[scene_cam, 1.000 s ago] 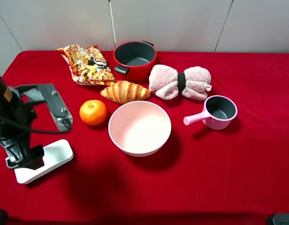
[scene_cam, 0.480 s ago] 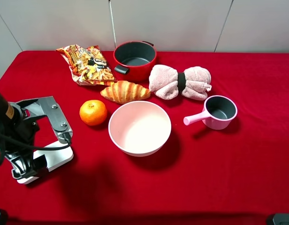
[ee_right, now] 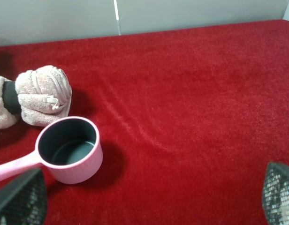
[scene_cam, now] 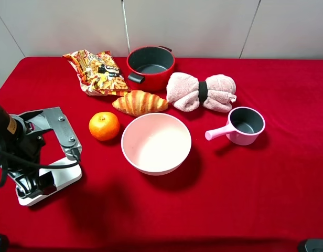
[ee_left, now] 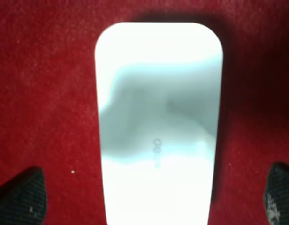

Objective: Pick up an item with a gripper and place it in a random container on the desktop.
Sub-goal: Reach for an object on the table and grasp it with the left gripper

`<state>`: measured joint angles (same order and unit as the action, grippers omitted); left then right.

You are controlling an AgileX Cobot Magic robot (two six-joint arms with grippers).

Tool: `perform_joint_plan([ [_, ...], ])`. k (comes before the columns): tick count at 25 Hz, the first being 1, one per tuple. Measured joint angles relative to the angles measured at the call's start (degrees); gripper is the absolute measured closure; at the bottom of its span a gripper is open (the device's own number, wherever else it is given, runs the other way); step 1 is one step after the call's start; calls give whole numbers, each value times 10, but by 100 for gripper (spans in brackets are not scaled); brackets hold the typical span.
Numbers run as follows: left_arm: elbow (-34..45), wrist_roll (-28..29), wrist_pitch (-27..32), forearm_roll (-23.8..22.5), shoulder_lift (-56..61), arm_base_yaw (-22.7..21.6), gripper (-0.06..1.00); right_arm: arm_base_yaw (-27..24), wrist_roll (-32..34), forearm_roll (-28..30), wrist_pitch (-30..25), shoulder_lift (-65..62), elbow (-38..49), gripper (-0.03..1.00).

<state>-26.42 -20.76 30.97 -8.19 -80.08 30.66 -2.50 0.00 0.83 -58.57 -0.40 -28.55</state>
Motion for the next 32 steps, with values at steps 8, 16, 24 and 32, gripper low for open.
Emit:
perform_joint_plan([
  [8,27,11,-32,-1,1,0,6,0,0,0,0,0,0,28],
  [16,27,20,-64,-1,-45,0,7,0,0,0,0,0,0,28],
  [24,26,31,-104,2,-112,0,7,0,0,0,0,0,0,28],
  [32,26,31,-119,3,-136,0,16,0,0,0,0,0,0,28],
])
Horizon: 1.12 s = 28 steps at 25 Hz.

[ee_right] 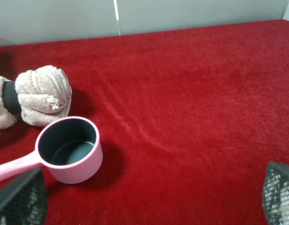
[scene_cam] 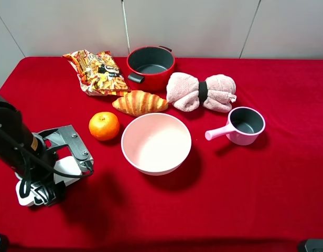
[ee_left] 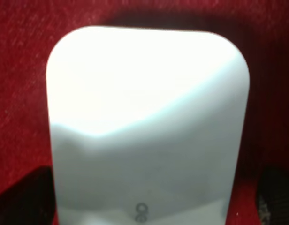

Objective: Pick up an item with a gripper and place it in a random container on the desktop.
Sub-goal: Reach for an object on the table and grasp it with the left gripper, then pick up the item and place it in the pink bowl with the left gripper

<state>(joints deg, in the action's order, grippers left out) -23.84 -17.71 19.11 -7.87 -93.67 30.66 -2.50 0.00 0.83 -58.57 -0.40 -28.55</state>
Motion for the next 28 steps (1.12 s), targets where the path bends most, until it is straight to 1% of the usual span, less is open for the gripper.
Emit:
perform_joint_plan([
  [5,0,0,-1,-1,0,0,34,0,0,0,0,0,0,28],
  [24,0,0,-2,-2,0,0,34,0,0,0,0,0,0,28],
  [28,-6,0,10,-3,8,0,34,0,0,0,0,0,0,28],
])
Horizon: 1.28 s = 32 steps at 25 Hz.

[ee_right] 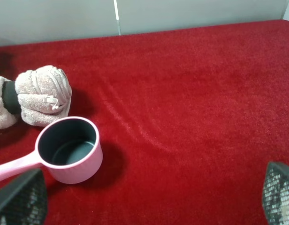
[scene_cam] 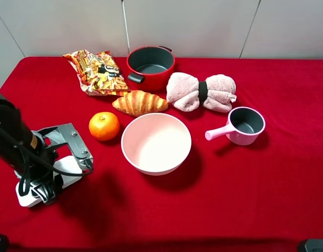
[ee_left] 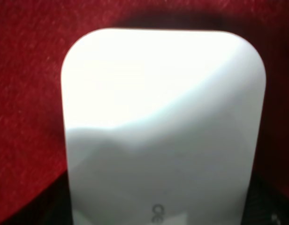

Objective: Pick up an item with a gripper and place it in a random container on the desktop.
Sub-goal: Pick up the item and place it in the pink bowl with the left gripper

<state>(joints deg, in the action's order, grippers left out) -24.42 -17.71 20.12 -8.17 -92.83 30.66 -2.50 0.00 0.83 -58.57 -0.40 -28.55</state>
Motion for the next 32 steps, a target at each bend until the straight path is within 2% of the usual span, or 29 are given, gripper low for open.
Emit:
perform_joint_plan([
  [11,-18,0,65,0,62,0,34,0,0,0,0,0,0,28],
  [18,-26,1,105,29,93,0,34,0,0,0,0,0,0,28],
  [32,-143,1,250,82,92,0,34,0,0,0,0,0,0,28],
])
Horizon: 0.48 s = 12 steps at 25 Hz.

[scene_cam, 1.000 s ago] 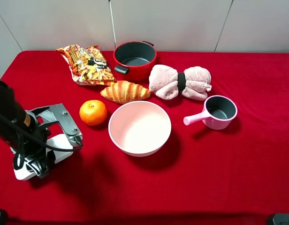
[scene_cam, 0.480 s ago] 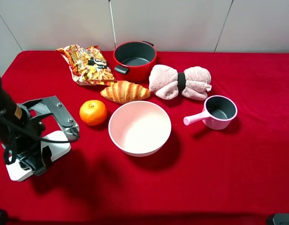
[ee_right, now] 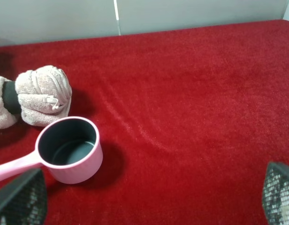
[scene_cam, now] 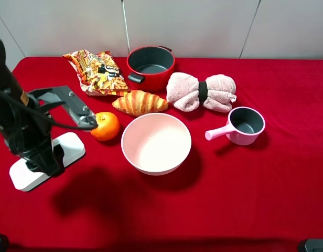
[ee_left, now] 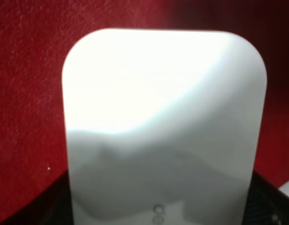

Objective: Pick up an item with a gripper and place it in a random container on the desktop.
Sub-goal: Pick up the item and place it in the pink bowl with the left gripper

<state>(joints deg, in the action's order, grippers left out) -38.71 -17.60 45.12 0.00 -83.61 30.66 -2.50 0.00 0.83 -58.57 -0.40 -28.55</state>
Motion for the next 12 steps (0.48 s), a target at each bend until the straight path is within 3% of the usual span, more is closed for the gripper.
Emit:
perform_joint_plan([
  [12,-103,26,105,22,0,0,34,0,0,0,0,0,0,28],
])
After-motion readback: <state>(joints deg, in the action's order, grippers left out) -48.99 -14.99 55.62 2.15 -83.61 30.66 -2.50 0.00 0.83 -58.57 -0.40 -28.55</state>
